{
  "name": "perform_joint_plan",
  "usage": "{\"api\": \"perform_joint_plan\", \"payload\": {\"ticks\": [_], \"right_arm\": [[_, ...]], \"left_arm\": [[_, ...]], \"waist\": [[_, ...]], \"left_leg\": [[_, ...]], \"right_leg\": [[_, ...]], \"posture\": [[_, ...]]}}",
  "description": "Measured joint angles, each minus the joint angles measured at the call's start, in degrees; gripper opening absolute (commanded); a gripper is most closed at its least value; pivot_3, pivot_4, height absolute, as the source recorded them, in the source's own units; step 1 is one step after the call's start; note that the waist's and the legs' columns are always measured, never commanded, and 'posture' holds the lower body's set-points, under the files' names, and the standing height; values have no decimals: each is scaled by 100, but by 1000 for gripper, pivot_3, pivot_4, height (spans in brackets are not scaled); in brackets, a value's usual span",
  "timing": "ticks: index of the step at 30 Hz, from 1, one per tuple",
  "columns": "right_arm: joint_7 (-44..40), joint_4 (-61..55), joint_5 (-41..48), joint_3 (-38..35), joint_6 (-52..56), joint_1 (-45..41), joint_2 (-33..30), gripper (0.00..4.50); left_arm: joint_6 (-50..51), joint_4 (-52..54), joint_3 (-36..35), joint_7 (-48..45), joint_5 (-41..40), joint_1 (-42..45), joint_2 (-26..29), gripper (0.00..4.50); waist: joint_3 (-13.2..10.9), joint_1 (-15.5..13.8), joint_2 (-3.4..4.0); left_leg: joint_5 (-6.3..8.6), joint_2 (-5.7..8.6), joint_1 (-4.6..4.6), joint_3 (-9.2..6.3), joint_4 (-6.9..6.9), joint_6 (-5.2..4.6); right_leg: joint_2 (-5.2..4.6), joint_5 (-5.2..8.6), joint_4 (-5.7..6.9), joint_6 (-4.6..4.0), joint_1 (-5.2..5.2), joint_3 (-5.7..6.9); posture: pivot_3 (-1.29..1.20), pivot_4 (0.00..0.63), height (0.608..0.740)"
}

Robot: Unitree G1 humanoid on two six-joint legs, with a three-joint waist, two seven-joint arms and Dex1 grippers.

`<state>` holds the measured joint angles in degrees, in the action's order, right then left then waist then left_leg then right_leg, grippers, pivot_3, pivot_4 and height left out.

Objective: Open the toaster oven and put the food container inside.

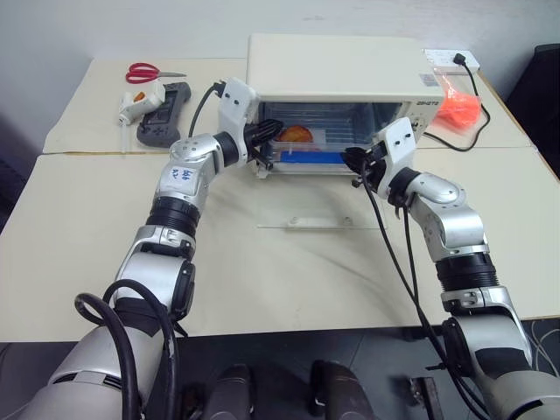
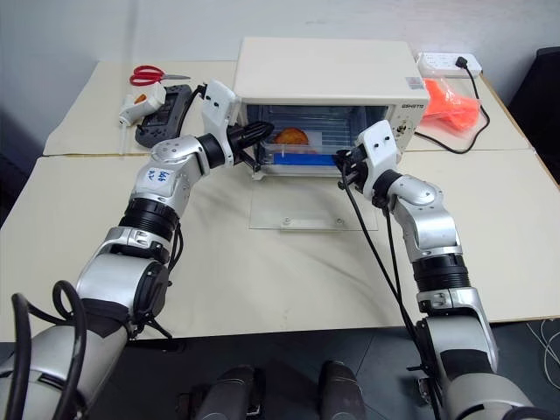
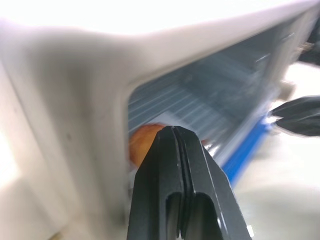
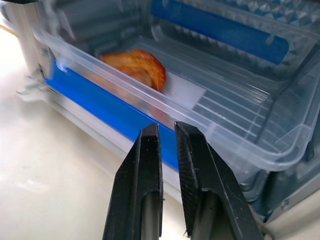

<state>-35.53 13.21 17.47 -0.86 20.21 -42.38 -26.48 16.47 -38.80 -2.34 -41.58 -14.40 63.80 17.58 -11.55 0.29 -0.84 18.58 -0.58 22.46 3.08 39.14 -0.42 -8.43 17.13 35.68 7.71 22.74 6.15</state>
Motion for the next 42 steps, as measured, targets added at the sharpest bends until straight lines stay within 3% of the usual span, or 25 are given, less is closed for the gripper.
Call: {"api": "perform_joint_plan", "payload": {"ticks": [3, 6, 9, 13, 15, 19, 22, 28, 35, 42], "right_arm": [[-260, -863, 486, -254, 642, 553, -313, 521], [-348, -1669, 835, -665, 1231, 1141, -774, 476], [-449, -2704, 1247, -1127, 1845, 2029, -1297, 476], [-617, -3682, 1665, -1496, 2286, 3302, -1553, 476], [-555, -3990, 1713, -1507, 2403, 3844, -1523, 476], [61, -3934, 1411, -1245, 2381, 3901, -1031, 476], [567, -3360, 927, -789, 2215, 3693, -584, 476], [897, -2533, 414, -593, 1613, 3135, -186, 476], [864, -2053, 369, -636, 1398, 2666, -97, 476], [793, -2046, 757, -995, 1609, 1485, -196, 476]], "left_arm": [[1118, 1595, 11, -680, -630, -788, 513, 0], [2123, 2747, -135, -1047, -1236, -1293, 1150, 593], [2986, 3587, -518, -1372, -1885, -1458, 1969, 1515], [3595, 3843, -896, -1712, -2416, -1385, 2729, 2661], [3725, 3843, -980, -1910, -2493, -1381, 3103, 3351], [3797, 3885, -996, -2141, -2647, -1381, 3276, 4460], [3871, 3981, -974, -2244, -2804, -1383, 3284, 4460], [3935, 4280, -864, -2508, -2921, -1442, 3532, 4460], [3849, 4514, -719, -3031, -2932, -1649, 3885, 4460], [3647, 4508, -559, -3366, -2911, -1688, 4048, 4460]], "waist": [[-5, 18, 9], [-7, 3, 11], [-7, -26, 11], [-6, -87, 10], [-6, -104, 10], [-2, -108, 4], [-3, -83, 5], [-3, -20, 5], [-5, -16, 8], [-8, -12, 13]], "left_leg": [[0, -1, 1, -6, -2, 1], [0, -3, -1, -9, 2, 2], [-1, -3, -9, -8, 7, 5], [-1, 0, -21, -8, 7, 4], [0, 2, -22, -1, 7, 2], [-2, -1, -29, 3, 7, 5], [-2, 0, -24, 10, 6, 5], [-2, -3, -22, 8, 0, 6], [-2, -3, -22, 9, -1, 6], [-2, -3, -19, 11, -2, 5]], "right_leg": [[0, 0, 1, 0, 3, -1], [0, 0, 2, 0, -1, -2], [1, 0, 7, -1, -10, -4], [0, 0, 2, 0, -25, -6], [0, 0, 0, 0, -25, -11], [2, 1, 7, -2, -23, -17], [2, 2, 9, -3, -13, -24], [4, 2, 8, -3, -10, -21], [5, 3, 8, -5, -9, -23], [5, 3, 9, -5, -3, -24]], "posture": [[0, 150, 740], [0, 150, 740], [0, 150, 740], [0, 150, 740], [0, 150, 740], [0, 150, 740], [0, 150, 740], [0, 150, 740], [0, 150, 740], [0, 150, 740]]}}
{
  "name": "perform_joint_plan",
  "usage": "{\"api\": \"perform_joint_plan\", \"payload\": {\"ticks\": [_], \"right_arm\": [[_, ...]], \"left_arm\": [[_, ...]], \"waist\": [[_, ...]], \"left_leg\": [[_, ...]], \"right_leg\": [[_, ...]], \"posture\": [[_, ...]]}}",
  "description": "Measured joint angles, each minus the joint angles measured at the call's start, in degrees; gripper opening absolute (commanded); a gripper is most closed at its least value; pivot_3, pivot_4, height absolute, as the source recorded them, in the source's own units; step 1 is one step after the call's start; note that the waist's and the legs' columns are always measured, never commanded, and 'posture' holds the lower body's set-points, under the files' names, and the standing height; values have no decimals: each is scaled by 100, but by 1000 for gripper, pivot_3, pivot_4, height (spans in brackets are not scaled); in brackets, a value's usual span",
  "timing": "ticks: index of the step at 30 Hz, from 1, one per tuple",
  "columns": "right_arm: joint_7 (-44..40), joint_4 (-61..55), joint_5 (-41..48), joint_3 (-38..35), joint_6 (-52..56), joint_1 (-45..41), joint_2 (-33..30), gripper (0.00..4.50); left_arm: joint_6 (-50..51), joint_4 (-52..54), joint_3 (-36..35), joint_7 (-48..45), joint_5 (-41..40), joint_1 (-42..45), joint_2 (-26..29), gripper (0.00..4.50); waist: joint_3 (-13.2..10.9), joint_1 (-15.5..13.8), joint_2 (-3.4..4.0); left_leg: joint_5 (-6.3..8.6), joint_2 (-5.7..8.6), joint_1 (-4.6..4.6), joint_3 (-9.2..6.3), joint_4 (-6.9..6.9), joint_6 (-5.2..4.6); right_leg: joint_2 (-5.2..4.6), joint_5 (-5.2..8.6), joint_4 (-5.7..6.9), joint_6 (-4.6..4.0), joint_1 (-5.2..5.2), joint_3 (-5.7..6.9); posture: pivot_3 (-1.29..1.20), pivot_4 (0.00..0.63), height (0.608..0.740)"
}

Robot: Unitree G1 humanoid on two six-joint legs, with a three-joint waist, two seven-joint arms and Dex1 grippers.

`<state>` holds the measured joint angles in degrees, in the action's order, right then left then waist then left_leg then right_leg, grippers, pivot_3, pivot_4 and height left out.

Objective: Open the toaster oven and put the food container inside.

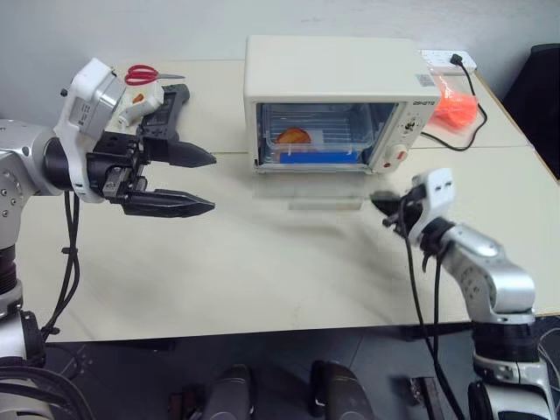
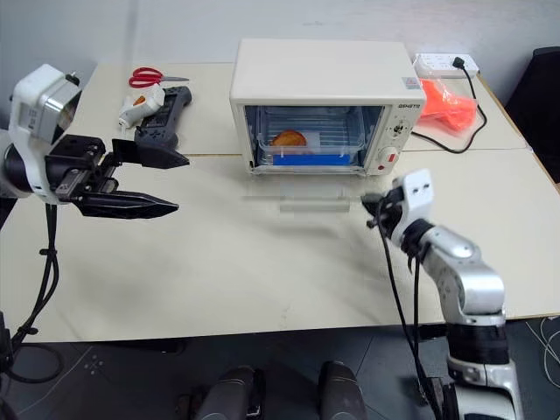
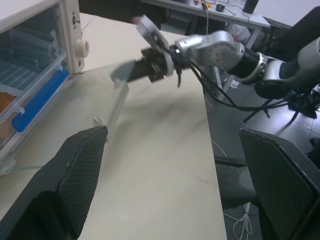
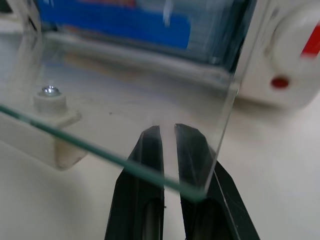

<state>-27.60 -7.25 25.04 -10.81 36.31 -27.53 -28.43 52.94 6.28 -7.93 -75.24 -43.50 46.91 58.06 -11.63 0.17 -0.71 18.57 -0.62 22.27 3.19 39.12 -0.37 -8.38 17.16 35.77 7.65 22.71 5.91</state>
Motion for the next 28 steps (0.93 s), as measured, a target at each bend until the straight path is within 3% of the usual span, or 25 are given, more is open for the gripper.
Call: {"api": "perform_joint_plan", "payload": {"ticks": [4, 10, 13, 18, 23, 28], "right_arm": [[80, 73, 267, -352, 71, -736, -36, 476], [-583, 47, 302, -164, 146, -62, -636, 476], [-1249, 11, 593, -342, 295, 87, -1308, 1061], [-2647, 382, 1155, -1146, 696, 146, -2933, 2735], [-4040, 773, 1390, -1442, 797, 597, -3888, 4479], [-4476, 1558, 1148, -1438, 228, 316, -4070, 4479]], "left_arm": [[-121, -30, 73, 0, 26, 6, 0, 4460], [-261, -172, 117, 97, 114, 18, -16, 4460], [-371, -285, 114, 230, 206, 16, -20, 4500], [-610, -550, -55, 439, 410, -108, -1, 4500], [-754, -732, -61, 423, 547, -176, 85, 4500], [-941, -971, -54, 275, 666, -12, 169, 4500]], "waist": [[0, -13, 0], [-1, -32, 1], [-3, -16, 5], [-6, -20, 10], [-5, -18, 7], [-5, -12, 8]], "left_leg": [[1, -4, 1, -6, -3, 2], [6, 5, 12, 0, 0, -9], [6, 1, 10, 3, 1, -8], [7, -1, 7, 7, 0, -10], [8, -3, 4, 14, 1, -10], [8, -4, 0, 24, 4, -10]], "right_leg": [[3, 0, 0, -1, 1, 6], [-4, 0, -9, 0, 1, 3], [-2, 0, -8, 0, 1, 3], [-1, 0, -10, 0, 1, 3], [0, 0, -12, 0, -1, 0], [0, -1, -10, 1, 0, -6]], "posture": [[0, 150, 740], [0, 150, 740], [0, 150, 740], [0, 150, 740], [0, 150, 740], [0, 150, 740]]}}
